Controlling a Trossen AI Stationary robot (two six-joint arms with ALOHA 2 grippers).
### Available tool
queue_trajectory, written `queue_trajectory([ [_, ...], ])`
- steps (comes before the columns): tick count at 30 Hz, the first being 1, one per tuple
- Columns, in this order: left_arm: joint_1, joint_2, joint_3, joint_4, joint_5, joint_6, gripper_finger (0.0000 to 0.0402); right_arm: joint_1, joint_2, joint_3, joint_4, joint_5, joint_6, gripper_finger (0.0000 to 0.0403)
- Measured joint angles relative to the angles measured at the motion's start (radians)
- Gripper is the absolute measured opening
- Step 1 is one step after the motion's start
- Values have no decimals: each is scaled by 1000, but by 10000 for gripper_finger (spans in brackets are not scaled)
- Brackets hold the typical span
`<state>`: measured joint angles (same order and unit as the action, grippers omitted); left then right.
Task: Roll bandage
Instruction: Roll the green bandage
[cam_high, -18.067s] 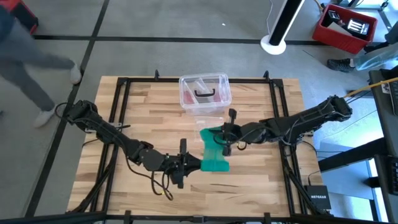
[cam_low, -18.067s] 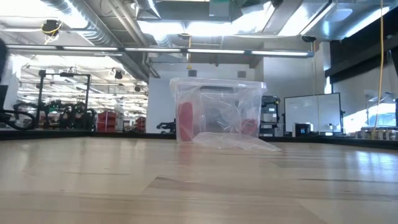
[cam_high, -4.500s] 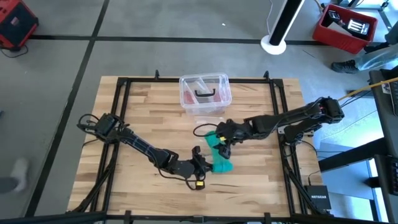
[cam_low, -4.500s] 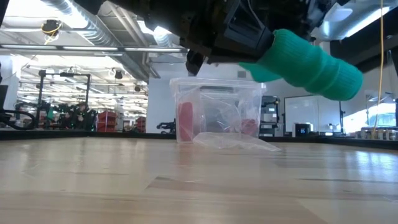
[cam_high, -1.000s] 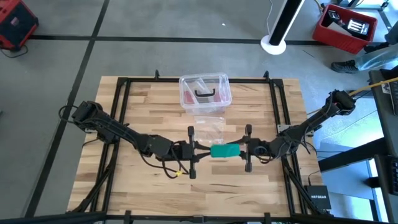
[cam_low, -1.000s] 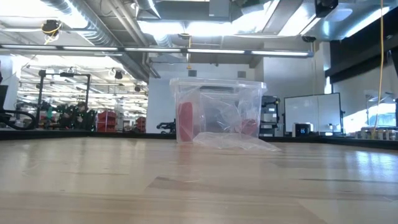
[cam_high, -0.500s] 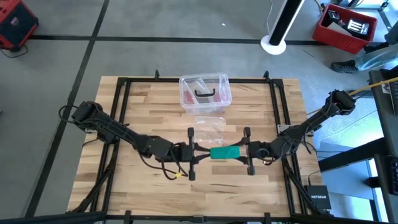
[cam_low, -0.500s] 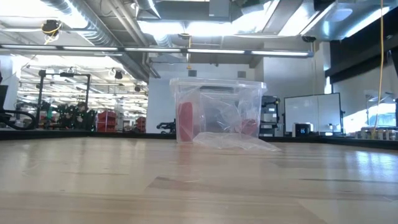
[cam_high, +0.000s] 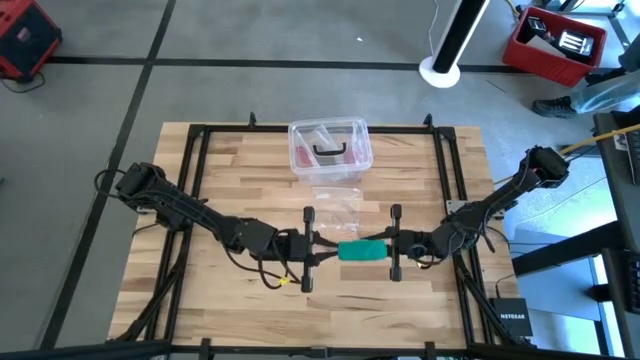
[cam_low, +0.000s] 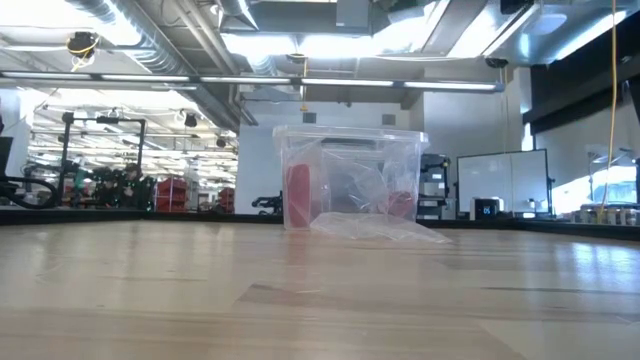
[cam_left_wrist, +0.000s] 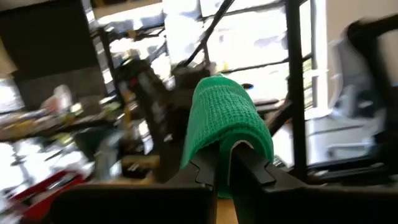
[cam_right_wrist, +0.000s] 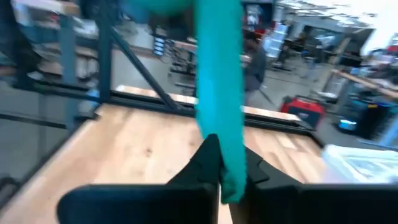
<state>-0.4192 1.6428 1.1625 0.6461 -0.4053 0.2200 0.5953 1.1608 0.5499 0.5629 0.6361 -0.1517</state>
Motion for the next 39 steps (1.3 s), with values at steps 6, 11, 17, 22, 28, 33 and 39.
queue_trajectory([
  [6,-13,0,0,91,54,36,15,0,26,0,16,22,-7,8],
  [11,-8,0,0,132,-45,118,15,14,35,0,21,-4,46,5],
  [17,-4,0,0,115,-176,264,15,79,35,0,60,57,39,4],
  [22,11,0,0,106,-205,338,15,115,35,23,69,45,39,3],
  [28,35,0,0,76,-208,359,15,119,73,84,65,-41,38,3],
  [33,39,0,0,5,-215,366,15,154,98,151,60,-45,-53,4],
  [39,35,0,2,-14,-217,356,15,203,99,250,28,-33,-197,3],
])
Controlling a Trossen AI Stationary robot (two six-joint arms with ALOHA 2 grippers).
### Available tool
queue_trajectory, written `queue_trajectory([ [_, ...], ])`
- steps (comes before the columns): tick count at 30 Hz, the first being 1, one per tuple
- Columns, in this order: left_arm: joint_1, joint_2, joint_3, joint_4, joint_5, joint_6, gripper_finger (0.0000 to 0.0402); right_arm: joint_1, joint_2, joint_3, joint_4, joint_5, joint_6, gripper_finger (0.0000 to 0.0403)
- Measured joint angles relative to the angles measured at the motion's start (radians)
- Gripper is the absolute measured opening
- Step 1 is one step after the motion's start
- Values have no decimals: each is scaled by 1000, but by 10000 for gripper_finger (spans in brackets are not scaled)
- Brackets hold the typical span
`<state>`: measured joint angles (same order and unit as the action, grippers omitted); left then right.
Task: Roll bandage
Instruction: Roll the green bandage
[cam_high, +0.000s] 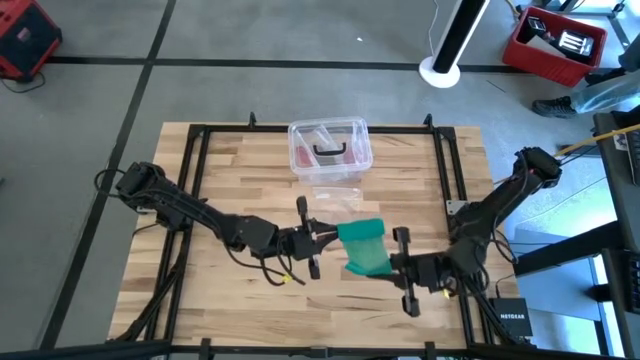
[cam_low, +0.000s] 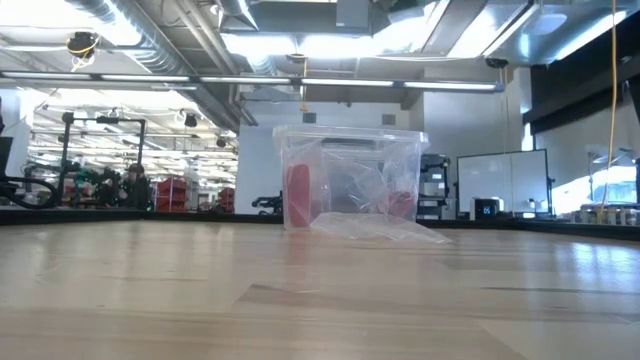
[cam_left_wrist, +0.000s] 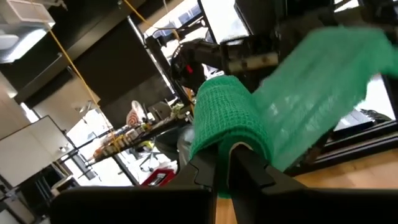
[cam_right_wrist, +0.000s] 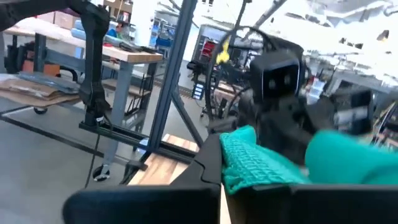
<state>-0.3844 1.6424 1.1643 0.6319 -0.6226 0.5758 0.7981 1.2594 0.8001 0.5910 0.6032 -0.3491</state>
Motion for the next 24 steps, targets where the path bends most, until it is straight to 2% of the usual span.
queue_trajectory([
  [12,-2,23,1,-41,2,-14,15,-73,30,206,-286,0,-49,8],
  [19,-26,26,1,-65,-7,9,15,-107,32,248,-311,114,-51,9],
  [24,-49,27,0,-73,-15,69,15,-165,30,253,-361,138,17,9],
])
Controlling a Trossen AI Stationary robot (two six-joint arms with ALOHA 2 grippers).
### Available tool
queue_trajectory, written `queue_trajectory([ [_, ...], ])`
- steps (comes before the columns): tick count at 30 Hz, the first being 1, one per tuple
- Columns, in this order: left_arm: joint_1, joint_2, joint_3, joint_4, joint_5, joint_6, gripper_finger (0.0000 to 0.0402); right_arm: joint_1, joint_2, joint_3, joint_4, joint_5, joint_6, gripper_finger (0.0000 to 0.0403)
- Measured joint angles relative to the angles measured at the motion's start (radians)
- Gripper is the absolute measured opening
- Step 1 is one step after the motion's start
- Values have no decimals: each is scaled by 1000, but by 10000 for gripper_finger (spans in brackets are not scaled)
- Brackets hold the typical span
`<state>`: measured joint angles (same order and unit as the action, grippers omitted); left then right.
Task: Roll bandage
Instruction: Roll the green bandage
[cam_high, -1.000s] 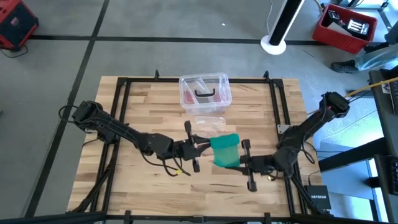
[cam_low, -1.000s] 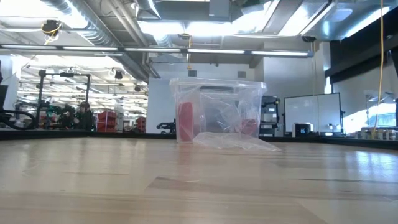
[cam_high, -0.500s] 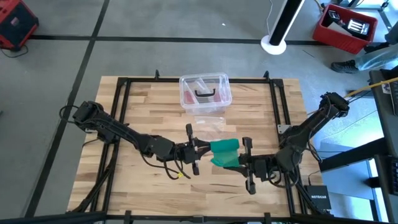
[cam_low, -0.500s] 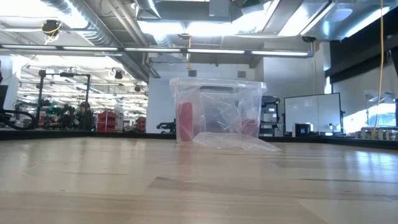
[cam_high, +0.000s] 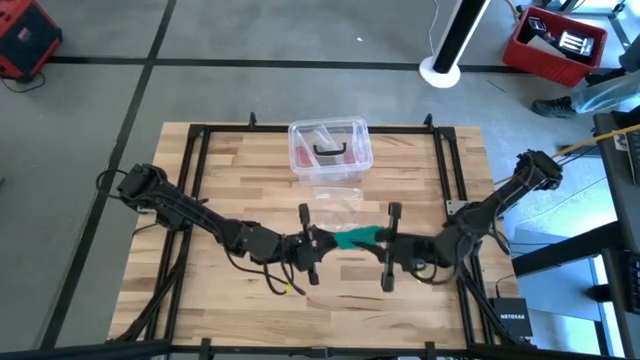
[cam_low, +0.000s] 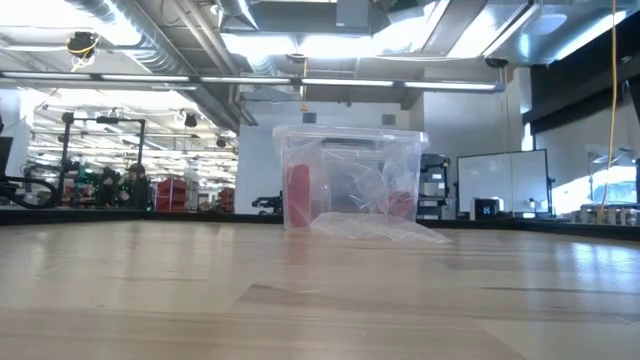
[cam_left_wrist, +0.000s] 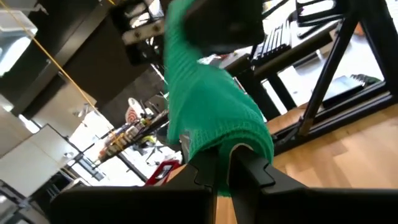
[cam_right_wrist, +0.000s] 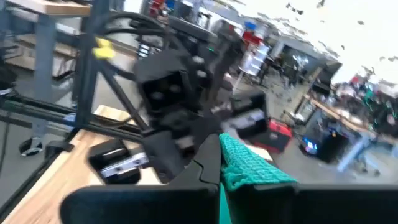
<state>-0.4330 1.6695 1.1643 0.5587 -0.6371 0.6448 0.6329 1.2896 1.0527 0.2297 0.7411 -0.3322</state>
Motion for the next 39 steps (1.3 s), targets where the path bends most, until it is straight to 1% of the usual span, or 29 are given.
queue_trajectory([
  [6,-16,3,-2,-11,-32,67,15,-38,-2,2,-108,1,194,10],
  [9,-20,3,-3,-12,-38,74,15,-40,-2,2,-151,8,256,25],
  [11,-20,3,-3,-19,-38,69,15,-39,-2,2,-166,8,279,51],
  [13,-20,3,-3,-29,-38,64,15,-39,-2,2,-181,11,284,84],
  [18,-24,3,-3,-36,-15,41,15,-40,-3,2,-185,79,243,170],
  [21,-26,4,-3,-42,-14,44,15,-41,-4,3,-226,51,222,207],
  [23,-26,4,-3,-43,-15,42,15,-41,-4,3,-258,33,224,222],
  [25,-26,5,-4,-44,-18,40,15,-41,-4,4,-284,45,234,231],
  [27,-25,5,-4,-52,-20,40,15,-41,-4,4,-301,86,251,233],
  [33,-26,4,-4,-127,-21,-21,15,-46,-4,3,-331,131,261,223],
  [37,-25,4,-3,-167,-21,-107,15,-75,-4,2,-427,118,348,216],
  [39,-25,3,-2,-207,-21,-209,15,-88,-4,2,-493,95,406,213],
])
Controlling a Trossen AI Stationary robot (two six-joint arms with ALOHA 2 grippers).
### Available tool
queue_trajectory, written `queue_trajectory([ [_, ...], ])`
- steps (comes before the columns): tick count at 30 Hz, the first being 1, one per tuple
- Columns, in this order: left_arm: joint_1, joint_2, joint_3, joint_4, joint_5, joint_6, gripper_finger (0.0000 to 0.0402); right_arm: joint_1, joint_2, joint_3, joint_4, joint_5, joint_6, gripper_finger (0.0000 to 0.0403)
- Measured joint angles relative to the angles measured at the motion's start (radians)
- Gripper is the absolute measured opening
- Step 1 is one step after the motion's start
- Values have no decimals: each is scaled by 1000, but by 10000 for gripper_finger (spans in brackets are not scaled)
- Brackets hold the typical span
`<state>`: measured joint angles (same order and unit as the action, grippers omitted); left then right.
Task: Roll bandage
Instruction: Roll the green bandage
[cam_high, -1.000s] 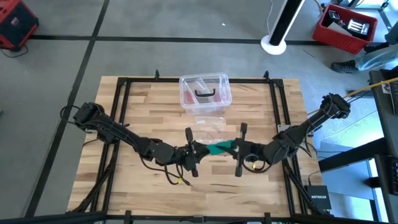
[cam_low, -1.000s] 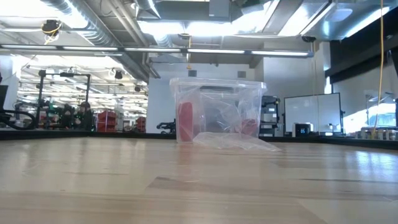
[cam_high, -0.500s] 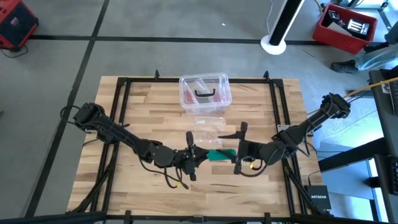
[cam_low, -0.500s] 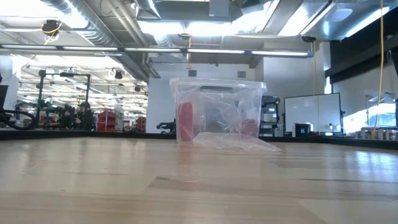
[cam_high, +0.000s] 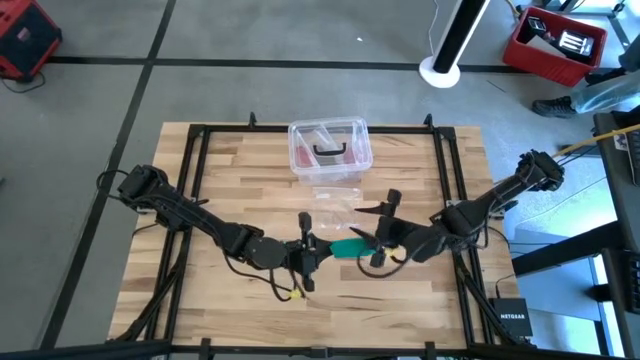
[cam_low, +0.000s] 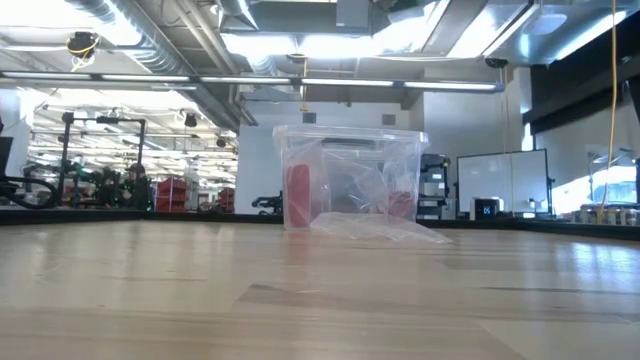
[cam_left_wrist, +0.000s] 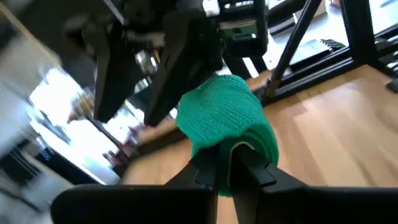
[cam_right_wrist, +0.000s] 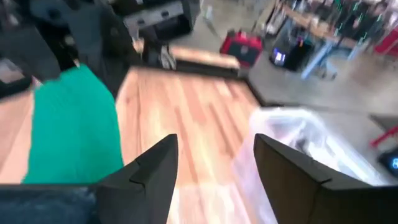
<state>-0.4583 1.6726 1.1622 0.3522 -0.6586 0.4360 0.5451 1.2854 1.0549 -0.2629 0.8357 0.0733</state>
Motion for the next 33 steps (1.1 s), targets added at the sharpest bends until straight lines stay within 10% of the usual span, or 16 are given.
queue_trajectory([
  [8,12,11,-1,-246,2,-449,15,-9,0,-1,-167,-52,95,209],
  [14,15,32,-42,-238,4,-586,15,-8,29,-11,-47,-424,75,209],
  [20,-14,31,-44,-238,26,-445,15,-30,108,-24,-25,-350,-1,209],
  [33,-64,31,-44,-237,2,-166,15,-154,152,-23,76,-828,80,209],
])
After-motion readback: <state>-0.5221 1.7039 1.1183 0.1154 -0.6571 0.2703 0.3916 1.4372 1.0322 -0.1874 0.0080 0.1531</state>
